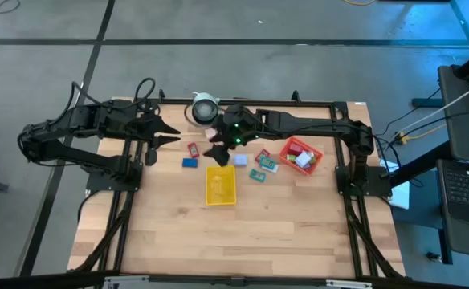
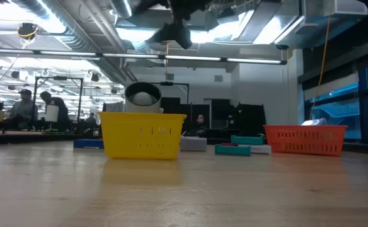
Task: Pick & Place Office items
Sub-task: Put the blue charger adapter into the orange basket
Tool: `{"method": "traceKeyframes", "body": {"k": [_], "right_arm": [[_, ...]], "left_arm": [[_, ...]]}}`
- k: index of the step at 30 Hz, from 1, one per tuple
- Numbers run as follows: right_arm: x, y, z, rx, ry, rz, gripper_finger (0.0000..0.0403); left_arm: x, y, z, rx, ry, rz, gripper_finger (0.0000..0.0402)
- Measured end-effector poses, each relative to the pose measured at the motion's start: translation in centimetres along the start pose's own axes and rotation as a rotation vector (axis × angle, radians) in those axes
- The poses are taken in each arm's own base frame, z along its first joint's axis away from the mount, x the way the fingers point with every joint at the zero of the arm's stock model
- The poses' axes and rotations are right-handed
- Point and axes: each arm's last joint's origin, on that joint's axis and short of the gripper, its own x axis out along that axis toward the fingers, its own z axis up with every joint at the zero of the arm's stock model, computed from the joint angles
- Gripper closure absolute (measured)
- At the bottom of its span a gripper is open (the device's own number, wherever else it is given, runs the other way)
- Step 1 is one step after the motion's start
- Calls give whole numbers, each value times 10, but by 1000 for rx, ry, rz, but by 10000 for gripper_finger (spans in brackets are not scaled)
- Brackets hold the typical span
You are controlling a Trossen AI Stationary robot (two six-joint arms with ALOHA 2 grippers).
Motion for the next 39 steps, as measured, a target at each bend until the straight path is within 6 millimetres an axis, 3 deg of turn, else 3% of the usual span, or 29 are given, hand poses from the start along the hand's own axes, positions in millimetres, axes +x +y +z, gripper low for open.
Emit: {"method": "traceKeyframes", "body": {"k": [4, 8, 11, 17, 24, 27, 30, 33, 39], "right_arm": [[-1, 5, 13, 156, -133, 49, 69], [-2, 7, 15, 39, -87, 198, 69], [-2, -5, 0, 33, 61, 83, 69], [-12, -30, -36, -153, 401, -313, 69], [-15, -45, -22, -469, 306, -658, 69], [-16, -45, -20, -352, 238, -711, 69], [-15, -48, -23, -282, 277, -613, 69], [-7, -56, -39, -250, 355, -513, 69], [11, -67, -99, -243, 633, -380, 69]], "left_arm": [[-5, -3, -1, 10, -10, -19, 327], [-11, -4, -4, 19, -10, -40, 327], [-15, -5, -7, 24, -1, -46, 327], [-22, -4, -11, 24, 4, -46, 327], [-24, -4, -11, 21, -3, -54, 327], [-24, -4, -11, 18, -3, -63, 327], [-24, -4, -11, 15, -4, -64, 327], [-24, -4, -11, 15, -6, -63, 327], [-23, -4, -11, 16, -3, -57, 327]]}}
